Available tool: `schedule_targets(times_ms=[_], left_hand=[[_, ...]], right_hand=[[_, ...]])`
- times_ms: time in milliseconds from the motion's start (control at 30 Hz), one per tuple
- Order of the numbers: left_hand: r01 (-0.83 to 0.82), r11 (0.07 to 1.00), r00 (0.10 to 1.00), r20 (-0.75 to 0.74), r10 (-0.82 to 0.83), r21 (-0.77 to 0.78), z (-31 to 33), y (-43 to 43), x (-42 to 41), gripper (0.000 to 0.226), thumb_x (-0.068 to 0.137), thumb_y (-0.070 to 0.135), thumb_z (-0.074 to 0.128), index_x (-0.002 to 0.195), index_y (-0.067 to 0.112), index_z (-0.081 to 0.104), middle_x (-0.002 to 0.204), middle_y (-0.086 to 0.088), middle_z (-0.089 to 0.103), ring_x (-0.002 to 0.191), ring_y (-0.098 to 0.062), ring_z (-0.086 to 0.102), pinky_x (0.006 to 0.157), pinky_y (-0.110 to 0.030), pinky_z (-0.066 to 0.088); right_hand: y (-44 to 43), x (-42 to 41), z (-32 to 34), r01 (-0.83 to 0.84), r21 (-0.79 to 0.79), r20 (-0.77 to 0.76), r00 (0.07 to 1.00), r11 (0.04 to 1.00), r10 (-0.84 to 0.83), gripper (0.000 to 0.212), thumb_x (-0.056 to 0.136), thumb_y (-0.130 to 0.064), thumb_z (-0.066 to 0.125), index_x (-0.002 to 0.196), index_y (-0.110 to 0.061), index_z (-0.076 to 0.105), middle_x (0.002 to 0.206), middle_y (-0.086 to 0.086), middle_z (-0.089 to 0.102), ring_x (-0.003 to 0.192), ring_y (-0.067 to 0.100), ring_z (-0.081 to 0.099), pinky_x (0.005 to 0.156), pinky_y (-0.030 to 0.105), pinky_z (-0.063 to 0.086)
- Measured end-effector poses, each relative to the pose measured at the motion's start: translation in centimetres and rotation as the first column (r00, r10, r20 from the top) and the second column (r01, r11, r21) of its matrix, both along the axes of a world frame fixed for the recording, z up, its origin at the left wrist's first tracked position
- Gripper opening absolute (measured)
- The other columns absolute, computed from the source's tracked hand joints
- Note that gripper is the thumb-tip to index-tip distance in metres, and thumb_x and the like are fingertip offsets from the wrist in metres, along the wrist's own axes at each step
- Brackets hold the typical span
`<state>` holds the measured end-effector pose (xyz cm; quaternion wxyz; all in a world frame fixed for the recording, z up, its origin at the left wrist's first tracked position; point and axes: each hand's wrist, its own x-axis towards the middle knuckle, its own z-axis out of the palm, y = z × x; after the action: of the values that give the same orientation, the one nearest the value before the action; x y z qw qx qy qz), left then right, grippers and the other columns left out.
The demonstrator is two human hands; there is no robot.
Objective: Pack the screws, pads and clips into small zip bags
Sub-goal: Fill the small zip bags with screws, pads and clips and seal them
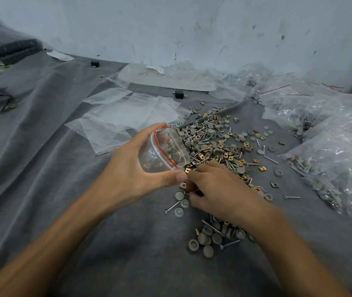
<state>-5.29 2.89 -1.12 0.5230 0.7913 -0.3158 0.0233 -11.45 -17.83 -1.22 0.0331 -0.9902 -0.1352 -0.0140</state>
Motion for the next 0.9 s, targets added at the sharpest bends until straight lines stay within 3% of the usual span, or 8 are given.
schedule_targets(times_ms=[200, 300, 367, 433, 533, 667, 733, 900], left_hand=[[0.004, 1.0, 1.0, -0.02, -0.004, 0.009, -0.1, 0.0, -0.1, 0.105, 0.052, 0.075, 0.084, 0.143, 0.048, 0.042, 0.133, 0.033, 0.056, 0.124, 0.013, 0.052, 0.107, -0.018, 0.041], [0.0, 1.0, 1.0, -0.024, 0.0, -0.001, -0.1, 0.0, -0.1, 0.105, 0.051, 0.074, 0.086, 0.143, 0.048, 0.043, 0.133, 0.032, 0.057, 0.124, 0.011, 0.052, 0.11, -0.025, 0.042], [-0.006, 1.0, 0.999, -0.032, 0.007, 0.012, 0.0, 0.0, -0.3, 0.107, 0.049, 0.077, 0.084, 0.143, 0.051, 0.041, 0.133, 0.031, 0.057, 0.125, 0.01, 0.052, 0.111, -0.03, 0.043], [-0.01, 0.999, 0.999, -0.031, 0.012, 0.044, -0.1, 0.0, -0.4, 0.11, 0.047, 0.082, 0.081, 0.144, 0.054, 0.037, 0.134, 0.031, 0.055, 0.127, 0.01, 0.05, 0.112, -0.032, 0.042], [-0.011, 0.992, 1.0, 0.008, 0.01, 0.123, -0.1, -0.3, -0.8, 0.113, 0.047, 0.085, 0.077, 0.146, 0.056, 0.031, 0.142, 0.033, 0.047, 0.137, 0.003, 0.042, 0.116, -0.036, 0.038], [0.003, 0.971, 0.996, 0.088, -0.025, 0.24, -0.2, -0.8, -1.0, 0.114, 0.052, 0.086, 0.074, 0.149, 0.057, 0.022, 0.144, 0.041, 0.035, 0.141, 0.0, 0.034, 0.119, -0.037, 0.03], [0.008, 0.97, 0.994, 0.107, -0.035, 0.243, -0.3, -0.9, -1.1, 0.113, 0.052, 0.085, 0.074, 0.15, 0.055, 0.024, 0.141, 0.045, 0.034, 0.139, 0.005, 0.033, 0.118, -0.033, 0.028], [0.009, 0.984, 0.995, 0.098, -0.026, 0.176, -0.3, -1.0, -0.9, 0.111, 0.052, 0.081, 0.078, 0.149, 0.048, 0.034, 0.141, 0.029, 0.051, 0.135, 0.004, 0.044, 0.117, -0.042, 0.036]], right_hand=[[0.5, 0.3, -0.7, -0.008, -0.105, -0.014, 1.0, 0.994, 0.007, 0.031, 0.094, -0.046, 0.052, 0.109, -0.018, 0.054, 0.11, 0.001, 0.052, 0.099, 0.018, 0.035, 0.089, 0.034, 0.031], [-0.5, 0.2, -0.1, 0.031, 0.067, 0.021, 0.999, 0.997, -0.032, 0.018, 0.092, -0.045, 0.054, 0.094, -0.028, 0.048, 0.098, -0.009, 0.044, 0.095, 0.012, 0.032, 0.077, 0.03, 0.023], [-1.7, 0.4, 0.6, 0.1, 0.255, 0.059, 0.991, 0.962, -0.119, 0.012, 0.09, -0.042, 0.054, 0.089, -0.031, 0.049, 0.095, -0.015, 0.046, 0.094, 0.01, 0.04, 0.076, 0.028, 0.031], [-2.8, 0.5, 1.2, 0.147, 0.48, 0.086, 0.973, 0.865, -0.213, 0.006, 0.09, -0.035, 0.056, 0.085, -0.033, 0.053, 0.088, -0.017, 0.053, 0.083, 0.005, 0.048, 0.068, 0.022, 0.037], [-3.0, 0.4, 1.9, 0.113, 0.825, 0.015, 0.975, 0.554, -0.221, 0.012, 0.092, -0.017, 0.061, 0.081, -0.023, 0.059, 0.065, -0.016, 0.052, 0.057, 0.003, 0.043, 0.052, 0.017, 0.036], [-1.0, 0.3, 2.4, 0.073, 0.943, -0.027, 0.989, 0.323, -0.147, 0.013, 0.084, -0.02, 0.058, 0.075, -0.028, 0.061, 0.06, -0.014, 0.048, 0.055, 0.006, 0.04, 0.048, 0.018, 0.034], [0.1, 0.4, 2.3, 0.05, 0.944, -0.017, 0.994, 0.325, -0.104, 0.015, 0.086, -0.017, 0.059, 0.075, -0.027, 0.061, 0.058, -0.015, 0.049, 0.053, 0.004, 0.04, 0.048, 0.017, 0.034], [0.9, 0.4, 1.6, 0.01, 0.869, 0.055, 0.991, 0.494, -0.118, 0.008, 0.093, -0.014, 0.071, 0.089, -0.021, 0.069, 0.074, -0.015, 0.061, 0.064, 0.0, 0.051, 0.063, 0.016, 0.04]])
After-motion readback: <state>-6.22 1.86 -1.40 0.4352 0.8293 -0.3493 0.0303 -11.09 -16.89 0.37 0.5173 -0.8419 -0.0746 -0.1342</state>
